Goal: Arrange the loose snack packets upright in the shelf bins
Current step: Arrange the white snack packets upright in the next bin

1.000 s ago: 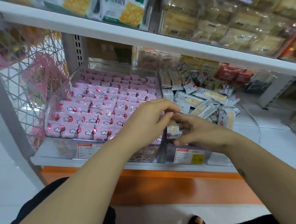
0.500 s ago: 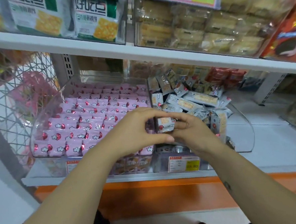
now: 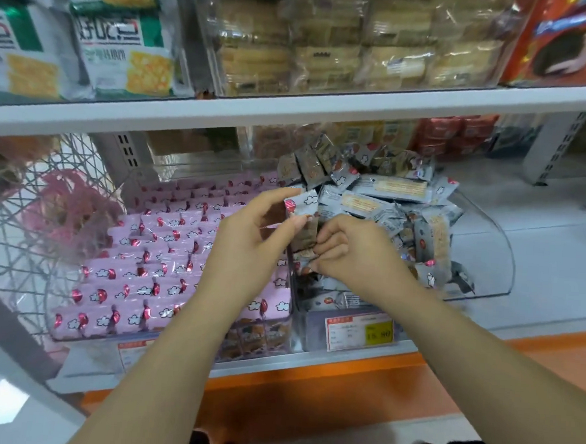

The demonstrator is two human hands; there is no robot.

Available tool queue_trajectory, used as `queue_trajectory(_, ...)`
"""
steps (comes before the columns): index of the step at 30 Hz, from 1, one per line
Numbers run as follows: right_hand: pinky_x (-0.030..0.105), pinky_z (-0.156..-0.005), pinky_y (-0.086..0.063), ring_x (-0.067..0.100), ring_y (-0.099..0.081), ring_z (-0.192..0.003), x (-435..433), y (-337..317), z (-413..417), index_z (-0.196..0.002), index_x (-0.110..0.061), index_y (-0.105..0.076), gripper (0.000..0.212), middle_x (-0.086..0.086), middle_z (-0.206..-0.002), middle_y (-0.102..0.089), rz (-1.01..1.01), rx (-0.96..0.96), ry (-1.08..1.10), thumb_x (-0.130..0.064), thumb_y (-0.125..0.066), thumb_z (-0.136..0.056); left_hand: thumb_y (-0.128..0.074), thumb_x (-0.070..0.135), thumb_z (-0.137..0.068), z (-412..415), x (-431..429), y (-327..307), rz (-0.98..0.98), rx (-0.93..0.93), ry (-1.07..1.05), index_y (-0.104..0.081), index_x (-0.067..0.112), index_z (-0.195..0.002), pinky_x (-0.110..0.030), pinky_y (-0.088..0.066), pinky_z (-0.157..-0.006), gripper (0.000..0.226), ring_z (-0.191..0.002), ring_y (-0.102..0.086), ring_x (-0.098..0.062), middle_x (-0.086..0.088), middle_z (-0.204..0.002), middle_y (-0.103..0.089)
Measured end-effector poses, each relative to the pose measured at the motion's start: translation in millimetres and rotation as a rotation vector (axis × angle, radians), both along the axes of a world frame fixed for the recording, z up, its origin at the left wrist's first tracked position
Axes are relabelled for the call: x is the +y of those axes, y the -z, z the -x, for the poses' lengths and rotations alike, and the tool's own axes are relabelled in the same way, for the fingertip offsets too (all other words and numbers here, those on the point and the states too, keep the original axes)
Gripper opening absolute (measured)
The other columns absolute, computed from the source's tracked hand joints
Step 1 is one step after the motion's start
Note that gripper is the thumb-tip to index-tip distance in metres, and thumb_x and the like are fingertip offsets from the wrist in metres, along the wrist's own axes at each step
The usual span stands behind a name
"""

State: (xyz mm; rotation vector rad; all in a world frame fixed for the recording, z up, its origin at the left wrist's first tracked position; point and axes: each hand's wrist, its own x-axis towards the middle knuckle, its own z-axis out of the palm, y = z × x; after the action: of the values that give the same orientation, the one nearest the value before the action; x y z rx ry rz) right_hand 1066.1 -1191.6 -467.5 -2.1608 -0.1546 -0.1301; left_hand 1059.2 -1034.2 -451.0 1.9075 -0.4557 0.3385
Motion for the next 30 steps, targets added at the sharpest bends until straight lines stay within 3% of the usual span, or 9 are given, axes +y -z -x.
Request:
queue_trajectory(3,0.007,-0.058,-0.046,0.009,-0.062,-0.064,3,0,0,-0.073,-0.021,-0.062,0.02,-0.008,-0.065,-0.061,0.14,-0.024,0.022,-0.008,-0.077,-0.075,-0.063,0.024,-0.09,-2,-1,-2,0.018,0.013,-0.013,-0.056,0.052,-0.102,-0.019,-0.051,-0.083,0.032,-0.091,-0.061,0.004,0.021,-0.097,-0.065)
queue_trajectory(8,0.019,-0.06,-0.048,0.008,-0.058,-0.06,2,-2,3,-0.081,-0.018,-0.071,0.004,-0.006,-0.067,-0.061,0.262,-0.08,-0.024,-0.015,-0.071,-0.082,-0.063,0.023,-0.09,-1,-2,-2,0.024,0.013,-0.015,-0.055,0.053,-0.101,-0.011,-0.048,-0.079,0.033,-0.09,-0.061,0.007,0.027,-0.092,-0.064)
queue_trajectory(11,0.018,-0.061,-0.048,0.002,-0.058,-0.061,-3,-11,9,-0.075,-0.02,-0.064,0.013,-0.011,-0.067,-0.06,0.206,-0.089,-0.067,-0.014,-0.068,-0.085,-0.062,0.022,-0.09,0,-1,-2,0.059,-0.007,-0.014,-0.056,0.05,-0.103,-0.009,-0.047,-0.076,0.031,-0.092,-0.062,0.007,0.026,-0.095,-0.065)
queue_trajectory(13,0.008,-0.05,-0.038,-0.003,-0.052,-0.047,-8,-19,15,-0.077,-0.017,-0.06,0.012,-0.013,-0.059,-0.055,0.078,-0.076,-0.086,-0.014,-0.066,-0.087,-0.062,0.023,-0.09,2,-1,-4,0.081,-0.034,-0.02,-0.057,0.047,-0.104,-0.01,-0.047,-0.079,0.029,-0.095,-0.062,0.005,0.024,-0.097,-0.067)
queue_trajectory(16,0.012,-0.043,-0.031,0.004,-0.036,-0.035,-18,-22,21,-0.081,-0.018,-0.058,0.01,0.009,-0.058,-0.058,-0.002,-0.048,-0.088,-0.02,-0.064,-0.089,-0.062,0.028,-0.088,6,-1,-8,0.114,-0.076,-0.029,-0.058,0.045,-0.103,-0.011,-0.047,-0.077,0.022,-0.094,-0.062,0.003,0.025,-0.098,-0.067)
queue_trajectory(17,0.016,-0.045,-0.033,0.004,-0.034,-0.038,-20,-20,21,-0.08,-0.02,-0.058,0.011,0.012,-0.059,-0.058,0.021,-0.044,-0.087,-0.022,-0.064,-0.089,-0.062,0.032,-0.087,8,-2,-9,0.123,-0.088,-0.037,-0.059,0.045,-0.103,-0.012,-0.048,-0.075,0.021,-0.093,-0.062,0.002,0.025,-0.098,-0.067)
queue_trajectory(20,0.02,-0.062,-0.047,0.005,-0.052,-0.055,-24,-18,21,-0.08,-0.02,-0.059,0.01,-0.006,-0.069,-0.061,0.02,-0.052,-0.064,-0.02,-0.064,-0.088,-0.058,0.042,-0.082,16,-4,-12,0.159,-0.137,-0.074,-0.057,0.045,-0.103,-0.013,-0.048,-0.071,0.021,-0.088,-0.062,0.002,0.028,-0.096,-0.066)
queue_trajectory(23,0.023,-0.075,-0.053,0.006,-0.063,-0.073,-31,-23,23,-0.08,-0.021,-0.059,0.009,-0.005,-0.081,-0.065,-0.018,-0.045,-0.065,-0.021,-0.066,-0.086,-0.06,0.031,-0.087,20,-2,-13,0.185,-0.197,-0.091,-0.056,0.042,-0.103,-0.01,-0.047,-0.073,0.019,-0.089,-0.062,0.003,0.029,-0.094,-0.065)
queue_trajectory(30,0.04,-0.079,-0.057,0.014,-0.066,-0.081,-25,-13,24,-0.077,-0.021,-0.061,0.011,-0.001,-0.082,-0.065,0.113,0.076,-0.174,-0.018,-0.068,-0.085,-0.062,0.035,-0.086,21,-4,-8,0.139,-0.207,-0.067,-0.058,0.042,-0.099,-0.015,-0.049,-0.074,0.016,-0.084,-0.063,-0.001,0.02,-0.09,-0.066)
